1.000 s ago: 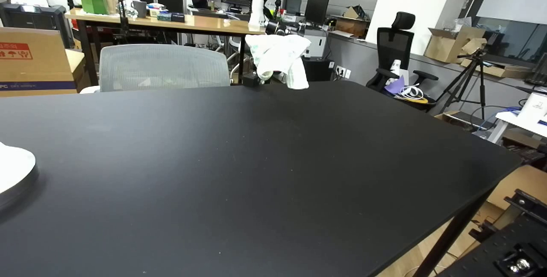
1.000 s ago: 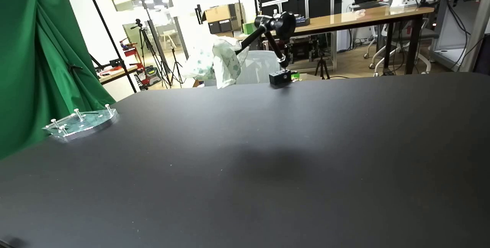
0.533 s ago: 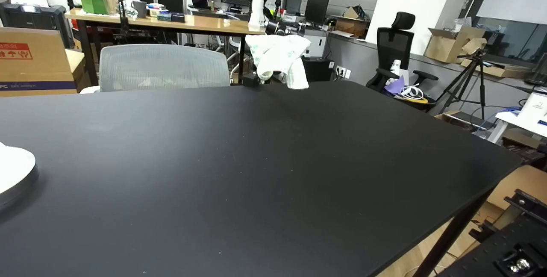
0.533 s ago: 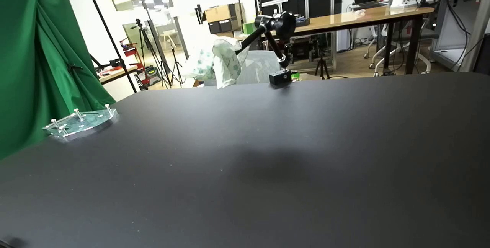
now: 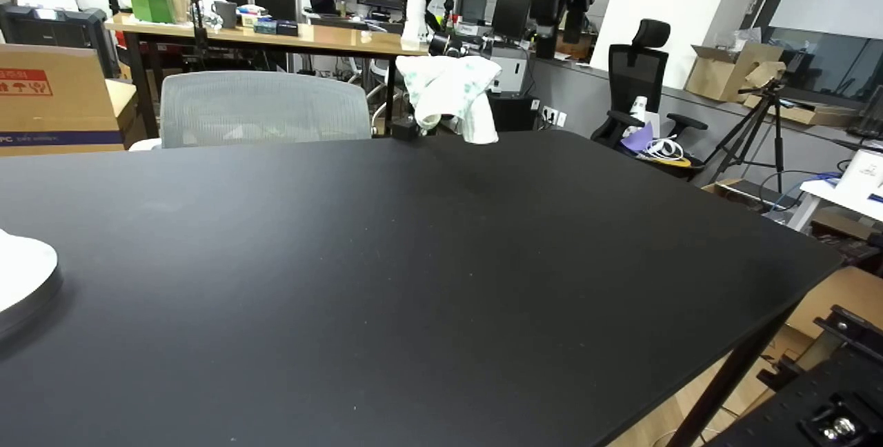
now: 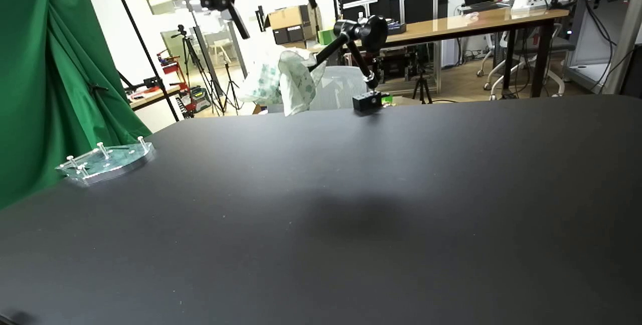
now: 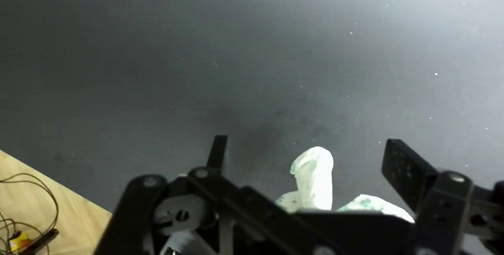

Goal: Remove the white cloth from the black stand

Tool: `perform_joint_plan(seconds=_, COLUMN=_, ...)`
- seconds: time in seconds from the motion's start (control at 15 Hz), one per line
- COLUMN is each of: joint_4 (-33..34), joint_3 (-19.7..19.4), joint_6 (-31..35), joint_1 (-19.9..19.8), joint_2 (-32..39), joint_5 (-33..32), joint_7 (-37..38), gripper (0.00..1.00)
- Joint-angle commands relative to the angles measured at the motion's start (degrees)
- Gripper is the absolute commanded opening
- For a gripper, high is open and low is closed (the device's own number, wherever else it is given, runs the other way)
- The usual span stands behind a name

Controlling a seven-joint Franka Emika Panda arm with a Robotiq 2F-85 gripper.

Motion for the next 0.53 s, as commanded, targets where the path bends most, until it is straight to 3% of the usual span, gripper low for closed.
perform_joint_plan(seconds=0.0, joint_4=1.27, joint_3=1.36, joint_6=3.13, joint_1=0.75, joint_2=3.97, joint_5=1.67, joint_7=-3.41, gripper=1.0)
perform_joint_plan(seconds=0.47, joint_4=2.4, joint_3=4.01, joint_6=7.95, joint_1=1.18, joint_2=8.25, joint_5=2.25, joint_7=-7.54, gripper=1.0)
